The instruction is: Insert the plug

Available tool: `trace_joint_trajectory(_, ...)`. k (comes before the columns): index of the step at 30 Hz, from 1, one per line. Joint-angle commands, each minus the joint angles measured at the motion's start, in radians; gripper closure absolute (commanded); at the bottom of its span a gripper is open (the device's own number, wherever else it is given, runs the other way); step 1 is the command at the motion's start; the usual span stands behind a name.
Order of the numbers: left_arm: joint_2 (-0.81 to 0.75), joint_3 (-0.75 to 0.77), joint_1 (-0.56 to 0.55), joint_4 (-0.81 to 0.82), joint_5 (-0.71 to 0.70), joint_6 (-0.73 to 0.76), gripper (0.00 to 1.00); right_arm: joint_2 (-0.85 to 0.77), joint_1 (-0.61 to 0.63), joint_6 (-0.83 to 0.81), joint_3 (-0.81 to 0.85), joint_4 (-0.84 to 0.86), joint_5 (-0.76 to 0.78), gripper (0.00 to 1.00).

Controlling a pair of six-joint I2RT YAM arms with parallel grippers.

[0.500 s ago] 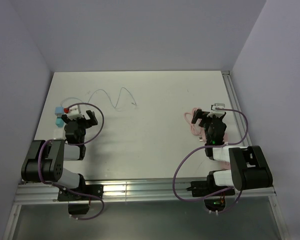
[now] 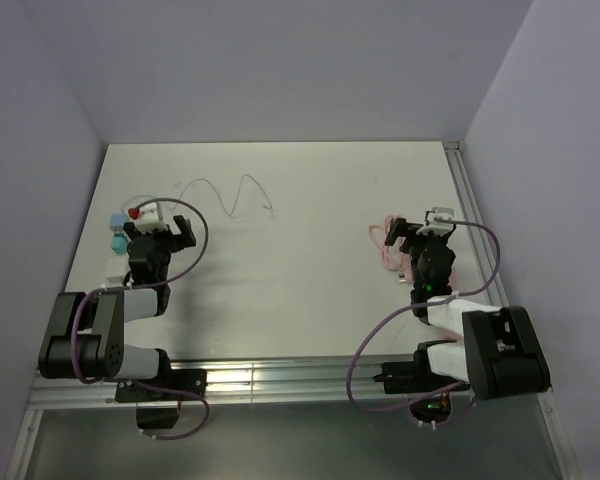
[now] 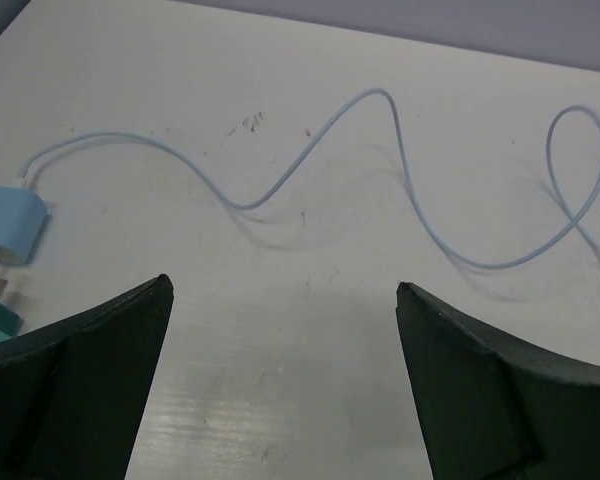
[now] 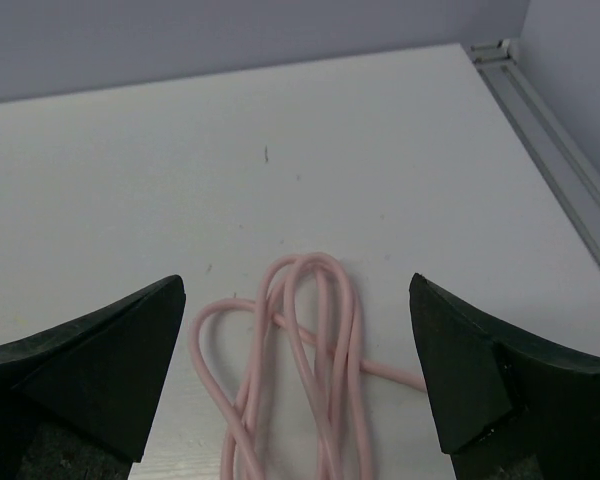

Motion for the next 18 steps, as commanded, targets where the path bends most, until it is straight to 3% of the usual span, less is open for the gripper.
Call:
trace_joint_trajectory(1, -0.135, 0.112, -0.005, -0.206, 0.009, -0.012, 0.00, -0.148, 0.035, -0.046, 0.006, -0.054, 0.075, 0.00)
trace_joint_trajectory(4, -0.269, 0.072, -0.007, -0.240, -0.002, -0.093, 0.00, -0.298, 0.072, -0.023, 0.014, -0.231, 0.148, 0.00)
trace_joint_trajectory(8, -0.448, 0.046, -0.043, -0.345, -0.057, -0.190, 0.01, -0.504, 0.080, 0.235, -0.006, -0.412, 0.274, 0.00)
trace_joint_trajectory(10, -0.535, 0.063, -0.060, -0.448, -0.107, -0.270, 0.00, -0.597, 0.080, 0.323, 0.073, -0.674, 0.280, 0.00)
trace_joint_trajectory(12, -0.584, 0.096, -0.080, -0.534, -0.143, -0.333, 0.01, -0.639, 0.075, 0.489, 0.177, -0.958, 0.323, 0.00)
trace_joint_trajectory(13, -0.630, 0.107, -0.086, -0.606, -0.155, -0.383, 0.00, -0.644, 0.075, 0.545, 0.205, -1.018, 0.363, 0.00)
trace_joint_trajectory(16, -0.707, 0.153, -0.087, -0.709, -0.132, -0.454, 0.01, -0.616, 0.072, 0.471, 0.297, -1.163, 0.329, 0.00)
trace_joint_trajectory(18, -0.742, 0.163, -0.087, -0.734, -0.033, -0.454, 0.01, -0.538, 0.068, 0.497, 0.388, -1.297, 0.355, 0.00)
